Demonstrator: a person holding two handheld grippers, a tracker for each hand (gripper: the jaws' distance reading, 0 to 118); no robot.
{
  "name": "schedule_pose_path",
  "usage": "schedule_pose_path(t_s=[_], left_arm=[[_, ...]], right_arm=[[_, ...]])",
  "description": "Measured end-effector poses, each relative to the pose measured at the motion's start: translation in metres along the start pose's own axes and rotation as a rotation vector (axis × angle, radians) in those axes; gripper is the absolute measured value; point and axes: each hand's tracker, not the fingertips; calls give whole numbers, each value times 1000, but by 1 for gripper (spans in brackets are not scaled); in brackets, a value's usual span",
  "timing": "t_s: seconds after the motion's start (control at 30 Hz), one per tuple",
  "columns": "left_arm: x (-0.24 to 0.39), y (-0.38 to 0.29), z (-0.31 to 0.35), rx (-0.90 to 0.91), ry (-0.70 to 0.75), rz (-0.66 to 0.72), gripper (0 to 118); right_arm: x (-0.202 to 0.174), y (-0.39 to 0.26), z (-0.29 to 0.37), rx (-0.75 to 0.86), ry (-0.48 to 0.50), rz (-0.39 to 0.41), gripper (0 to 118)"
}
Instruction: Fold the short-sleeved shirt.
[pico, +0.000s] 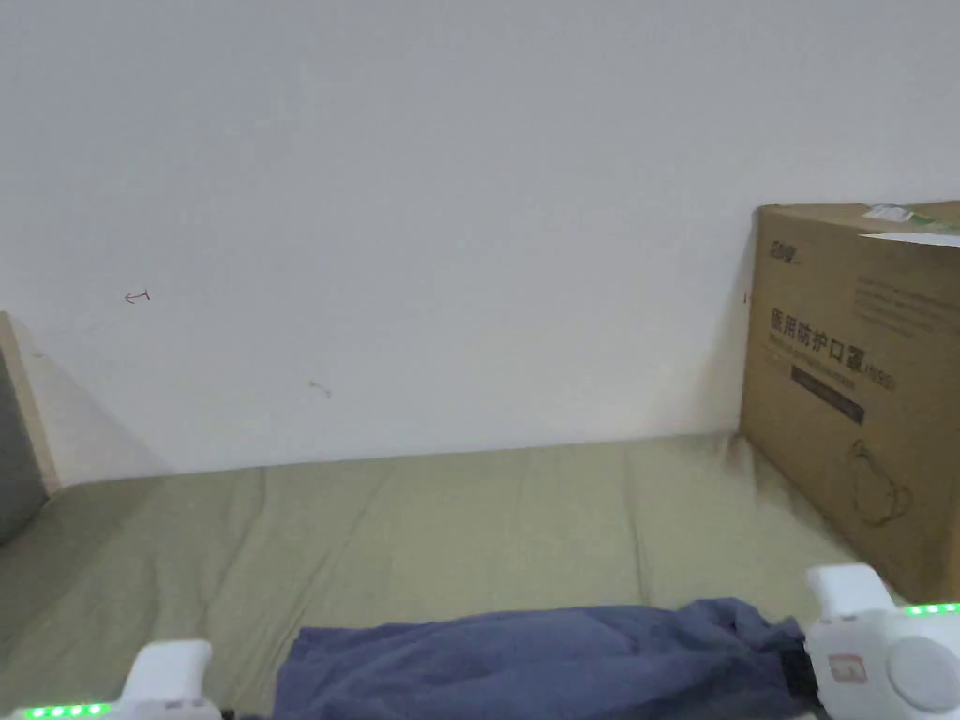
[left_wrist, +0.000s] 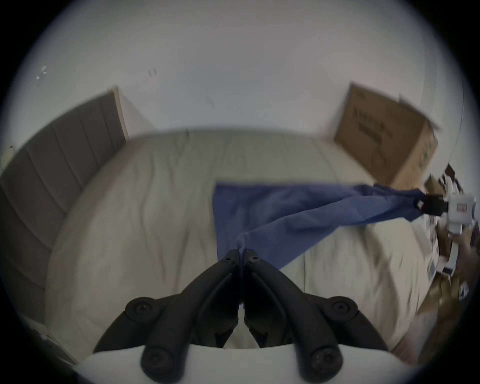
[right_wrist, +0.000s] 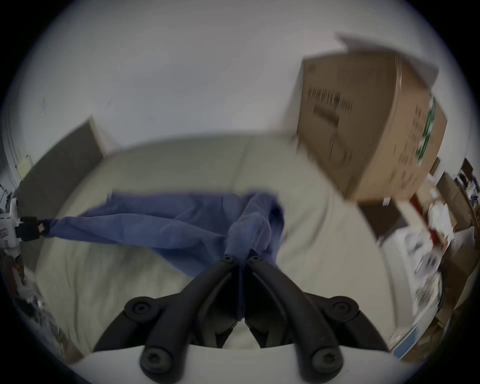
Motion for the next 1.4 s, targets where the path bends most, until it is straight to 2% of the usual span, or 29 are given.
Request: schedule_pose_path(t_s=[0.1,0.2,0.3,0.37,0.5,0.67,0.7,0.73,0.77,0.8,0.83,0.87,0.9,1.03,1.13,1.27,1.3,1.33,1.37,1.4], left_arm=[[-2,-82,8,-112,-113,37,1],[-12,-139,39,-147,-130,91,1],[-23,-167,77,-138,-121,104,1],[-28,-171,99,-130,-128,99,1],[-32,-170,136,-131,-163,110,1],[-34,-166,146,-158,-169,104,3],[-36,-164,143,-163,-173,124,11],[-37,-163,140,-166,-187,150,38],[-39,-162,138,-167,-193,176,63],[-40,-164,135,-174,-213,215,81],[-40,-164,134,-176,-217,241,98],[-39,-165,135,-153,-211,268,105],[-39,-165,135,-149,-221,280,106],[-33,-158,142,-154,-261,353,105],[-19,-134,163,-34,-293,364,105],[13,-104,212,313,-265,318,104],[24,-103,224,409,-242,283,99],[39,-106,235,505,-192,245,79],[53,-111,245,607,-112,192,49],[66,-115,250,670,-56,138,7]], right_arm=[[12,-89,16,-81,25,-22,1],[27,-153,56,-101,39,-36,1],[37,-192,105,-104,46,-54,1],[40,-207,130,-106,60,-70,1],[32,-219,165,-145,87,-53,1],[35,-213,162,-159,97,-84,2],[35,-210,155,-183,80,-127,5],[36,-208,149,-215,65,-166,29],[39,-205,144,-253,66,-215,65],[40,-204,141,-297,48,-267,93],[40,-203,138,-317,36,-304,101],[40,-203,139,-312,39,-321,101],[40,-201,142,-276,52,-320,101],[35,-189,153,-217,6,-321,101],[19,-170,191,0,60,-306,101],[-15,-152,255,389,113,-229,101],[-24,-153,266,487,118,-194,100],[-32,-156,274,574,122,-168,91],[-41,-159,281,664,139,-137,68],[-48,-160,283,711,130,-128,33]])
